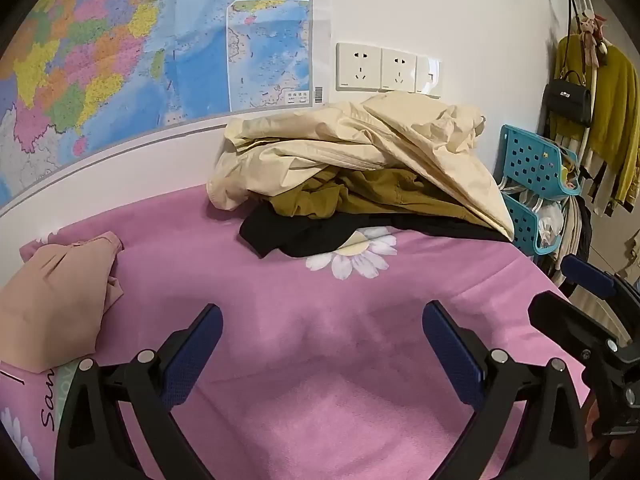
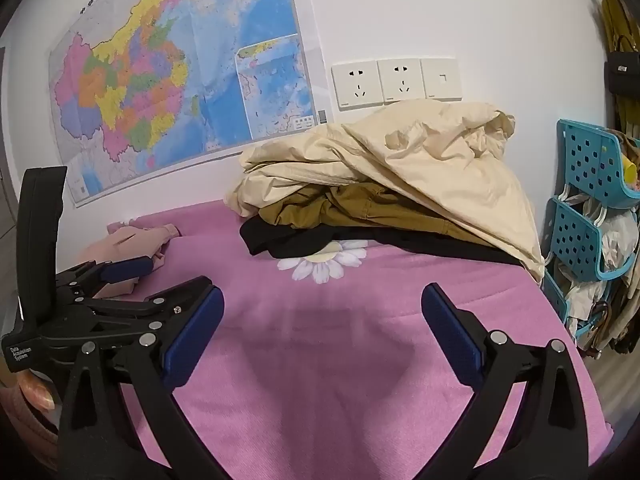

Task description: Fold large clothes

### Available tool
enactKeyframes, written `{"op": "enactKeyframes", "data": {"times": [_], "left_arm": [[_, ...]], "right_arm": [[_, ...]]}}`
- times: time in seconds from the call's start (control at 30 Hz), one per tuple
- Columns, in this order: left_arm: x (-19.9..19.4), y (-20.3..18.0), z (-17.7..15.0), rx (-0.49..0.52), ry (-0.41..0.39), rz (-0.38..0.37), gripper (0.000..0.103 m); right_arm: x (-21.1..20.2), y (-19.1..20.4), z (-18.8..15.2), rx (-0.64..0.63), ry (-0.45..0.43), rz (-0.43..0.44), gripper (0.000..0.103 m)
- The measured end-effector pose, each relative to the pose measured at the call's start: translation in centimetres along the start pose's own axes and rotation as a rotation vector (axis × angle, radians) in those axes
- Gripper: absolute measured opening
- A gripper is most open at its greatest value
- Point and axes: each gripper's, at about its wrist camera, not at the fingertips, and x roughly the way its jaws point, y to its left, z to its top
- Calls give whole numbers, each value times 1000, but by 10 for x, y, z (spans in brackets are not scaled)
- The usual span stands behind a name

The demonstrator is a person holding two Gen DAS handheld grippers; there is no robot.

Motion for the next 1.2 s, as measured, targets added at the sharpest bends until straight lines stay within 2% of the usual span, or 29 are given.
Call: {"op": "enactKeyframes", "data": {"times": [1.2], "left_arm": [[5, 3, 3, -24, 15, -14, 97]], "right_arm": [[4, 4, 4, -8, 13, -9, 97]]}}
